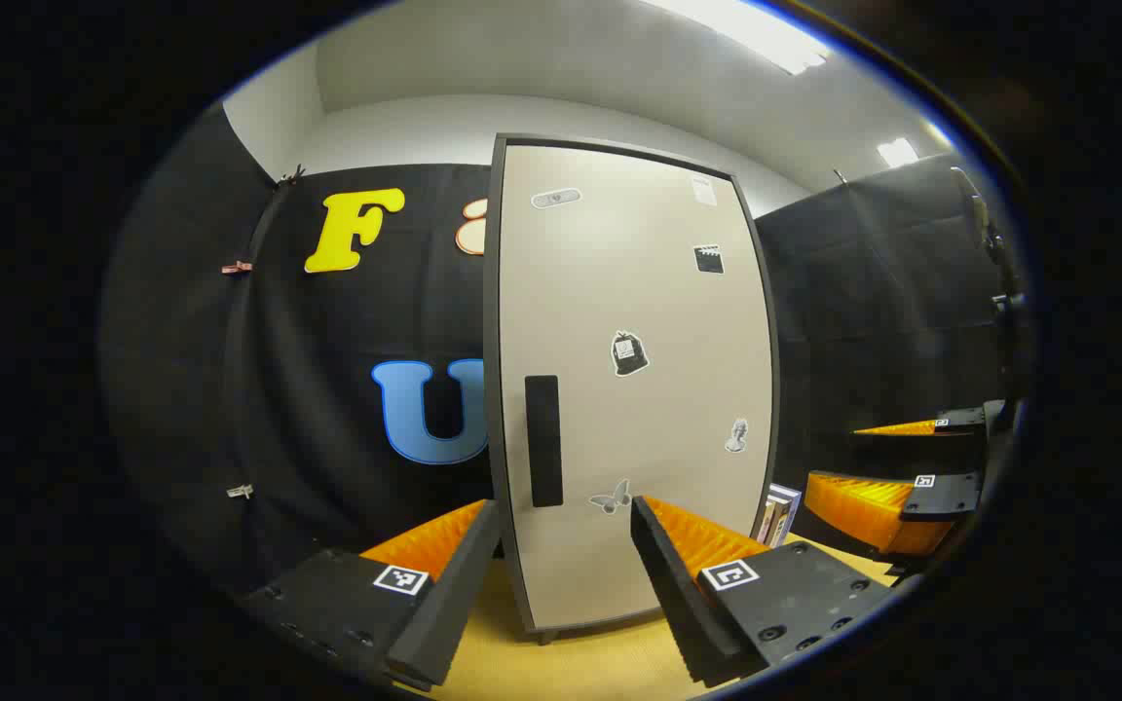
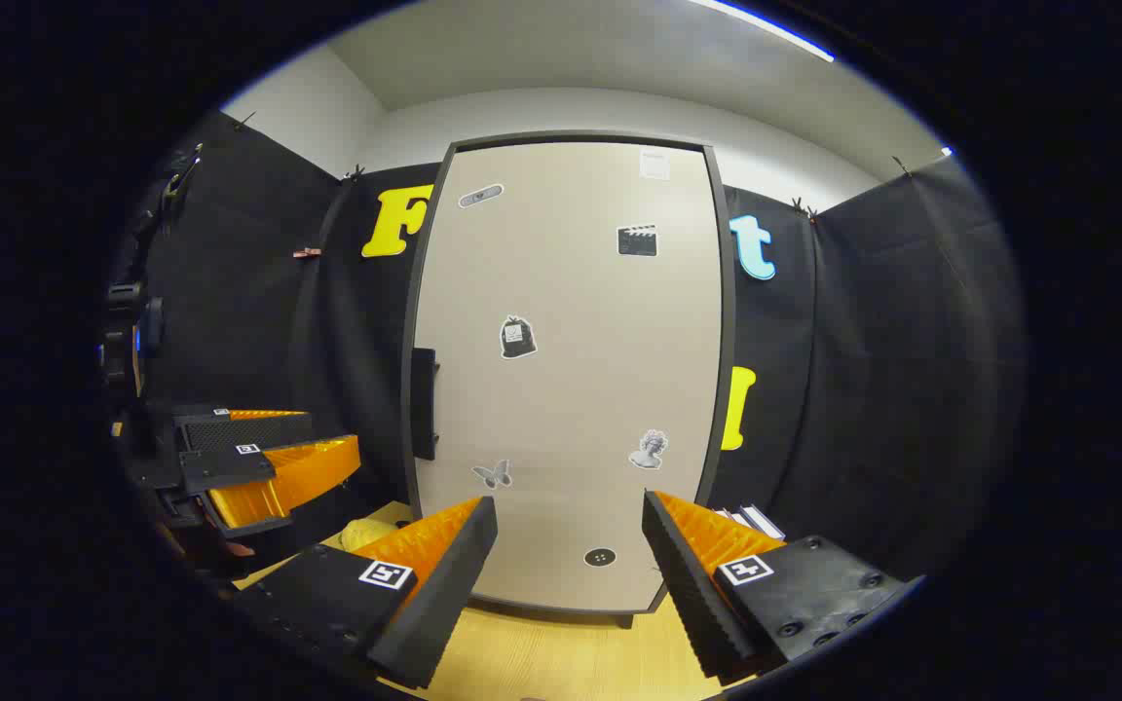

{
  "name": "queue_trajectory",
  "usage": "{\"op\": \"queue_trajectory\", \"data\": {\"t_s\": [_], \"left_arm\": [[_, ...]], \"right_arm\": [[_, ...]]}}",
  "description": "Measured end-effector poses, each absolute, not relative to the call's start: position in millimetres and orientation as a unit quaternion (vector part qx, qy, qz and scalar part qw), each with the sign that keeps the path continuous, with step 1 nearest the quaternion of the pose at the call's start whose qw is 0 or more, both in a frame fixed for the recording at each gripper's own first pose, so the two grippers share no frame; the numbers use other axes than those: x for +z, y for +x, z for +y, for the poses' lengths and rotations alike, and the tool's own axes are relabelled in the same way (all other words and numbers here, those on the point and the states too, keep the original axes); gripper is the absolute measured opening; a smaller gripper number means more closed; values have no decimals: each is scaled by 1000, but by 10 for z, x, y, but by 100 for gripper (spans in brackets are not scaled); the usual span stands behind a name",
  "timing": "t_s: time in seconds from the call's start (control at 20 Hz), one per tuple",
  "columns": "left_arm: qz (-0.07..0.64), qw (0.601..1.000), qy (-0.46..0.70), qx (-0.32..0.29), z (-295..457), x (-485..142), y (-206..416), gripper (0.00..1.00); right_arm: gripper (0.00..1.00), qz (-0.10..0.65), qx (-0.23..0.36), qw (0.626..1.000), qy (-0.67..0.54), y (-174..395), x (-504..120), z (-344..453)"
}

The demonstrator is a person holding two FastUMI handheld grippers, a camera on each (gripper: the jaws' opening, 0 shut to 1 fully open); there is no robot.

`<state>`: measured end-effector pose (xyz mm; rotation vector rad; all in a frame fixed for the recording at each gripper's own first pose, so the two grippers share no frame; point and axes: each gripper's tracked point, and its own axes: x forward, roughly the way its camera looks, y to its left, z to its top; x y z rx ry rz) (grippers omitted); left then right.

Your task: Open the cabinet door with the right hand, grasp the bottle in the cabinet with the left hand and place it on the coaster, then close the cabinet door with the right hand.

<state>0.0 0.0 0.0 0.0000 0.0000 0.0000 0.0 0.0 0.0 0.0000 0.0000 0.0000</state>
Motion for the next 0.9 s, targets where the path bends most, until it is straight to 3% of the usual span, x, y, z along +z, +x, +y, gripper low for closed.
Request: {"op": "queue_trajectory", "data": {"t_s": [0.9], "left_arm": [[-11,1000,-21,4,28,-24,23,89]], "right_arm": [[98,-46,-23,999,13,-27,237,-169]]}}
